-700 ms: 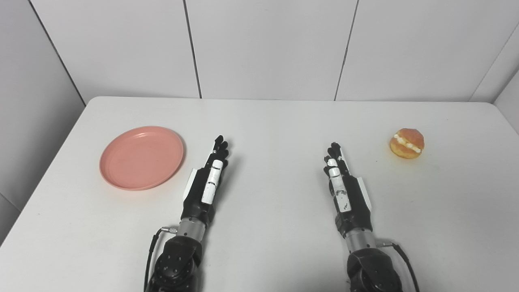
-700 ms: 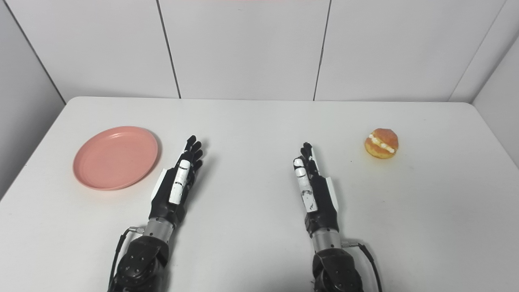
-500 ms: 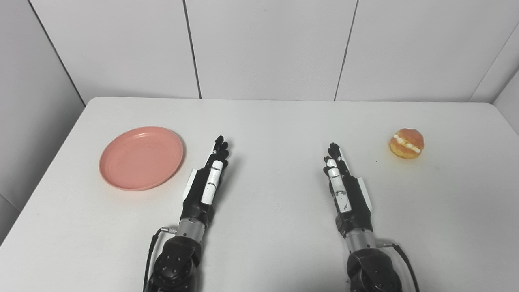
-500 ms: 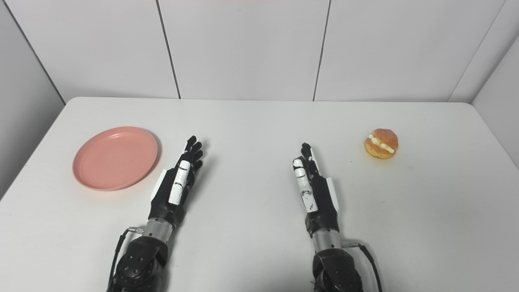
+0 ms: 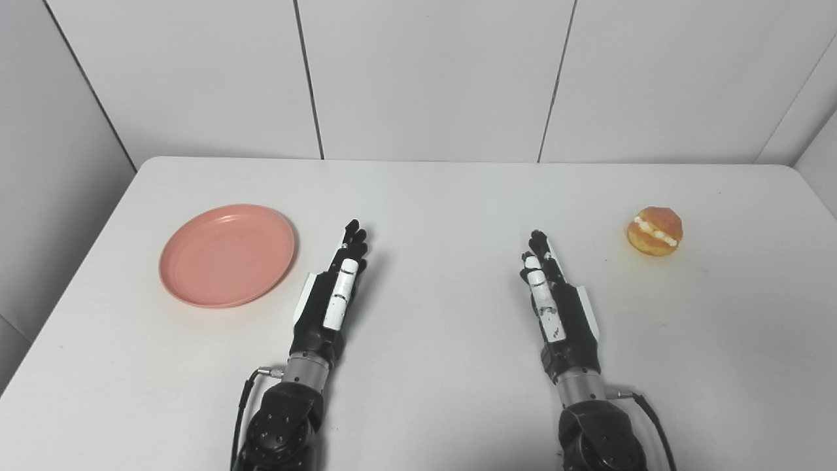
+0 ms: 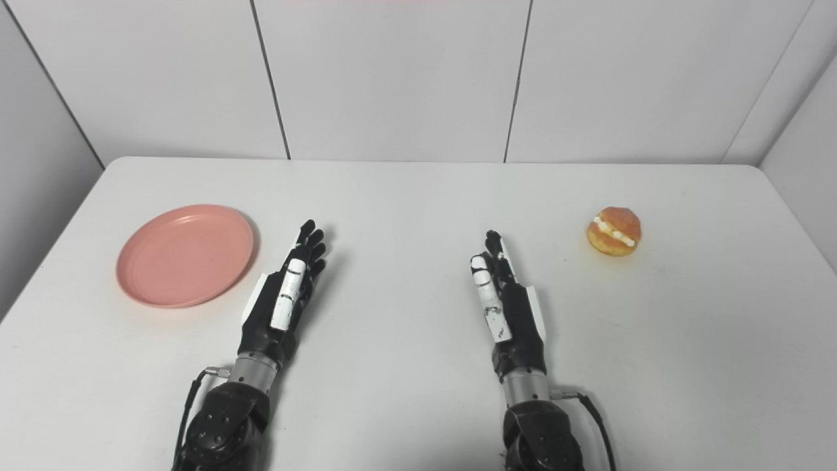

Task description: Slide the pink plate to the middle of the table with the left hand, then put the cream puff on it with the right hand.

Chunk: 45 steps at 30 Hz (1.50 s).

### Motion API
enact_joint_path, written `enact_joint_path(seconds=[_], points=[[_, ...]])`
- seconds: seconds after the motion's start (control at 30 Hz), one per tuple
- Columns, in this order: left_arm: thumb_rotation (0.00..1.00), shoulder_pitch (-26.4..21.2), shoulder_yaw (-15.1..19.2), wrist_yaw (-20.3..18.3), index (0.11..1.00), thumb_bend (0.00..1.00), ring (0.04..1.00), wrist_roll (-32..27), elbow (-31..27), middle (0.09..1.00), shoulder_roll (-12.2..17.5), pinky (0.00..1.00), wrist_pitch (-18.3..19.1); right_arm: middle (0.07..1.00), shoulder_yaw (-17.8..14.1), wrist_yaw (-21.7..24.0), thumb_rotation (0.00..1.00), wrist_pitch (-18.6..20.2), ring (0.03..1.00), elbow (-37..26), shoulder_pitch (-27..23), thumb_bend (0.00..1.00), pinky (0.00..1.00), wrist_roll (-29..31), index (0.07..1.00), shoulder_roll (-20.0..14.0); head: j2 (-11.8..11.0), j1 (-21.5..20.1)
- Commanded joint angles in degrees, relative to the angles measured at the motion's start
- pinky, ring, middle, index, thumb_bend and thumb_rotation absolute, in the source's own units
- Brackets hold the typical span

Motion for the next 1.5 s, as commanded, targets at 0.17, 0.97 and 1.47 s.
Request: enact_joint_path(seconds=[0.17, 0.97, 1.47], points=[[1.0, 0.54, 0.88, 0.65, 1.0, 0.54, 1.0, -0.82, 1.79, 1.0, -0.68, 1.0, -4.28, 0.975, -0.21, 0.1, 0.82, -1.85, 0.966, -0.21, -0.6, 0.52, 0.96, 0.28, 0.96, 0.57, -1.09, 0.5], [1.0, -2.28, 4.75, 1.29, 1.0, 0.59, 1.0, -8.81, -6.56, 1.0, -0.91, 1.0, -0.16, 0.957, -1.65, -0.53, 0.75, -2.3, 0.945, 0.13, 0.1, 0.58, 0.93, 0.8, 0.933, 0.55, -2.17, 4.84], [1.0, -8.19, 9.87, 3.66, 0.931, 0.67, 0.918, -6.97, -7.92, 0.932, 5.3, 0.91, 0.21, 0.952, -2.5, 0.49, 0.73, -3.86, 0.944, 1.72, -0.6, 0.57, 0.94, 2.25, 0.929, -0.01, -2.65, 8.37]])
